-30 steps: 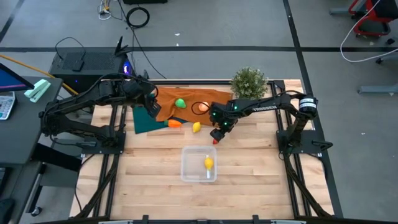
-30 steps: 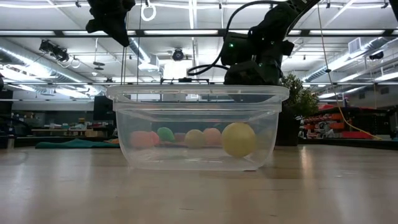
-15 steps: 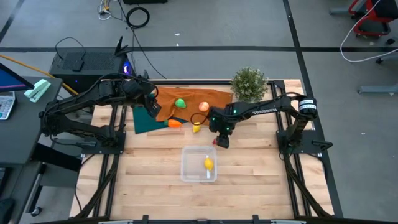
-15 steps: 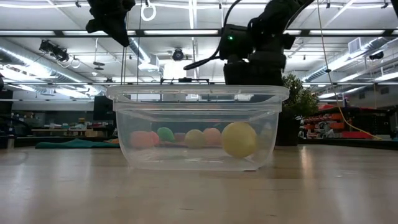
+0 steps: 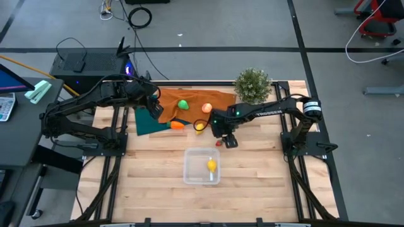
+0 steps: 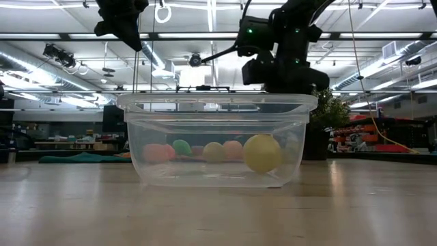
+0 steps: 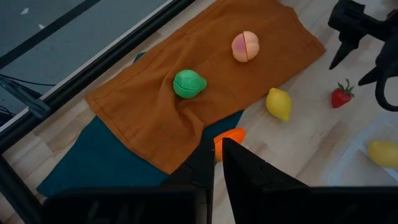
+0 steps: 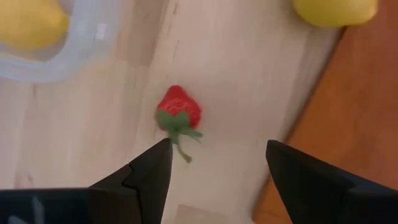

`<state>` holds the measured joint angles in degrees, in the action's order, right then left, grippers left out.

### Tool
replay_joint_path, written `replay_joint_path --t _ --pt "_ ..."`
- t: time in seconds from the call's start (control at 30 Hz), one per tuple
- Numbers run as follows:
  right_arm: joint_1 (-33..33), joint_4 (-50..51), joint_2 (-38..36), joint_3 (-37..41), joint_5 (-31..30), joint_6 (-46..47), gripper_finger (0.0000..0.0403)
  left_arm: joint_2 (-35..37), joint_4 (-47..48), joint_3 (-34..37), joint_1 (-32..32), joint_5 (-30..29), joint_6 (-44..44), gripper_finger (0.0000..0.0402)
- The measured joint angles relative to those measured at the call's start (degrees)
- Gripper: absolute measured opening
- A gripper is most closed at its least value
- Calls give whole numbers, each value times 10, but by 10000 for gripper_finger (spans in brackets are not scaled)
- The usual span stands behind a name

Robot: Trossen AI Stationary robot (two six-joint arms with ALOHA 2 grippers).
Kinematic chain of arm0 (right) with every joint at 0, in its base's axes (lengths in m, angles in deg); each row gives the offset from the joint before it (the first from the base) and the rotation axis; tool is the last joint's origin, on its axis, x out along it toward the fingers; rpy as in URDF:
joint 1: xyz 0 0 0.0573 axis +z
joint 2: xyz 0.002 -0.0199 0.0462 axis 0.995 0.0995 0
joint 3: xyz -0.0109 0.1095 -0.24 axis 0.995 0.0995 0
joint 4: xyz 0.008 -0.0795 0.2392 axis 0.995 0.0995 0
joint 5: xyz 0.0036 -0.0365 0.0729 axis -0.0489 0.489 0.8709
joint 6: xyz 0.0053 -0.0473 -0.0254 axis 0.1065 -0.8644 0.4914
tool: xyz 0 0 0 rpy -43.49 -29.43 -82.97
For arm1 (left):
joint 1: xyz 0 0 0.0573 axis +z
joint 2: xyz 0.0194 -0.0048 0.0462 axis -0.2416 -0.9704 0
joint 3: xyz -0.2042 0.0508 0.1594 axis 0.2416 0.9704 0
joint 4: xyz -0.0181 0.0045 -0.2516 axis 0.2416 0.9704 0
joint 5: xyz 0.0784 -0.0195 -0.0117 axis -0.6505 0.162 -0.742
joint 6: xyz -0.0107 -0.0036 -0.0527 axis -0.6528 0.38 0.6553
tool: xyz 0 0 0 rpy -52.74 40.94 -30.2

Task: Pick and placing Produce into tupperware
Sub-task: Put the red strawberry into the transparent container

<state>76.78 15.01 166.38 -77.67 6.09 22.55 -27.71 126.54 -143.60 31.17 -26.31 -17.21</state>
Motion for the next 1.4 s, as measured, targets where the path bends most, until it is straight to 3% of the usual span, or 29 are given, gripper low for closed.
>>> replay_joint_path --t 0.33,0.5,0.87,1.4 --pt "45 -10 13 1 20 -4 227 0 0 0 0 0 0 39" --pt "56 -24 36 1 -17 -5 227 0 0 0 0 0 -1 38" --pt "55 -40 73 1 -18 4 222 0 0 0 0 0 -5 38" --pt "55 -40 73 1 -18 36 131 0 0 0 0 0 -18 39"
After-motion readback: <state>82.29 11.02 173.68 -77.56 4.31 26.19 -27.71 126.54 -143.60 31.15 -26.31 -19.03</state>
